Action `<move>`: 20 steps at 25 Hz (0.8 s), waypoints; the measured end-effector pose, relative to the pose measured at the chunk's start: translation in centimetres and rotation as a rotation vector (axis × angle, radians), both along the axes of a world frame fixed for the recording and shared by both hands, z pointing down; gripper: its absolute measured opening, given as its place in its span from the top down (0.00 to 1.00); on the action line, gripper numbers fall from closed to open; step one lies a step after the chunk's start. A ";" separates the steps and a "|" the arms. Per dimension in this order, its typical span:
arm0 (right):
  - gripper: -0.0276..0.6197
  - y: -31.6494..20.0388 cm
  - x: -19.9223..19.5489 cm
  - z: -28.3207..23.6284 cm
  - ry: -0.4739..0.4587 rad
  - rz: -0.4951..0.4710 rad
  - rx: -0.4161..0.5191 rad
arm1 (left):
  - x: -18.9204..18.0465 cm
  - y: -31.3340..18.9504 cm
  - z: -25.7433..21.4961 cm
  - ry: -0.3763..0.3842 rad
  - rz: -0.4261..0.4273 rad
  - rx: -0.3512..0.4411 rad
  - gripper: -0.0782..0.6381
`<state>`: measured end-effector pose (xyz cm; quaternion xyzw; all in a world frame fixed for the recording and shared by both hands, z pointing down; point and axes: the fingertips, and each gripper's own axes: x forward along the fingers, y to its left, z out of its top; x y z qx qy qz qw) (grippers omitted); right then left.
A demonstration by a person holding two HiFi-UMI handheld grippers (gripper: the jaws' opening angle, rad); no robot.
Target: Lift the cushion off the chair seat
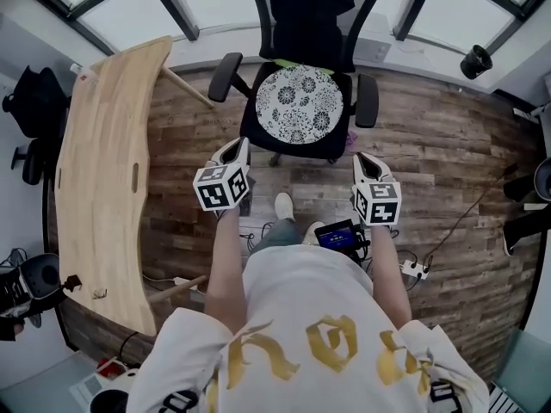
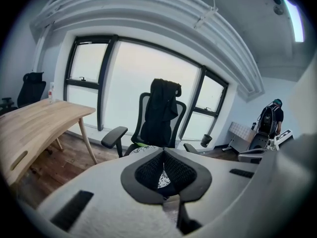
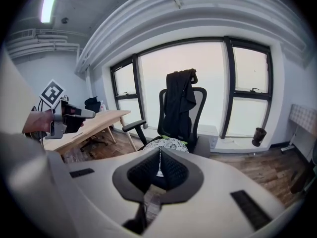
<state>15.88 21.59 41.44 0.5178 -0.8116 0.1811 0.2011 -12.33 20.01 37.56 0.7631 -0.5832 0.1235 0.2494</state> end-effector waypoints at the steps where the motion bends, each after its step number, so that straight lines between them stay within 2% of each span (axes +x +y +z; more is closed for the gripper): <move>1: 0.94 -0.4 -0.2 0.1 0.001 -0.005 0.000 | -0.1 -0.2 0.3 -0.002 -0.001 -0.004 0.88; 8: 0.94 -4.0 -1.0 1.0 0.020 -0.015 -0.024 | -0.5 -4.0 1.9 0.002 0.008 -0.029 0.88; 14: 0.94 -9.7 -1.8 2.0 0.039 0.004 -0.058 | -0.9 -10.6 3.3 -0.001 0.048 -0.055 0.88; 20: 0.94 -15.8 -4.9 3.1 0.041 0.001 -0.082 | -3.1 -17.2 5.4 -0.004 0.086 -0.093 0.88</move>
